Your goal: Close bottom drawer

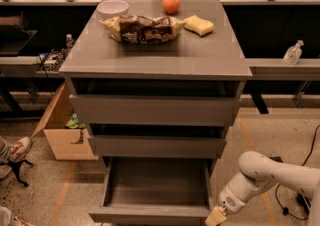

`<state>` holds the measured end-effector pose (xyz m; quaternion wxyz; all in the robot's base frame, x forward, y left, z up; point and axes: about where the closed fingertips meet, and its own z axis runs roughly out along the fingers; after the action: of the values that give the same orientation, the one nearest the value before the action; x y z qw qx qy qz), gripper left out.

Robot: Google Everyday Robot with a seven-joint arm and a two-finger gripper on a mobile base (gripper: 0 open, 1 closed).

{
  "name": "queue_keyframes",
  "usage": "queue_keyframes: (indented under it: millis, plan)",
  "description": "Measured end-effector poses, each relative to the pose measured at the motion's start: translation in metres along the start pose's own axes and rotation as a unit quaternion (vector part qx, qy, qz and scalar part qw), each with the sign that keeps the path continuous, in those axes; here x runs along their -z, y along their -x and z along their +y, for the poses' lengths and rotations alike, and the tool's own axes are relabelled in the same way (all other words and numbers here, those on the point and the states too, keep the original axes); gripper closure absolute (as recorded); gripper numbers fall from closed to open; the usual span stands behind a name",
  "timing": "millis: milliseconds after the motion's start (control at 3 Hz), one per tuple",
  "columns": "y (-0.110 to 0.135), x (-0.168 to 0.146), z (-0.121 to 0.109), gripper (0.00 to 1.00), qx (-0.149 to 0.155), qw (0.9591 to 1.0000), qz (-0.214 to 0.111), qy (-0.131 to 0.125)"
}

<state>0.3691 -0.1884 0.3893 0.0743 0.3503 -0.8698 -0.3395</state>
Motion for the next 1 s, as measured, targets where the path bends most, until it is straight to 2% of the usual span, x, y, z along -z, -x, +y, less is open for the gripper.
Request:
queue_keyframes:
  millis: [333, 667, 1000]
  plan:
    - [0.0, -0.001, 0.001, 1.0, 0.0, 1.0, 0.001, 0.001]
    - [-0.006, -0.022, -0.01, 1.0, -0.012, 0.9999, -0.008, 0.0]
    - [-0.015, -0.062, -0.035, 1.0, -0.016, 0.9993, -0.033, 0.007]
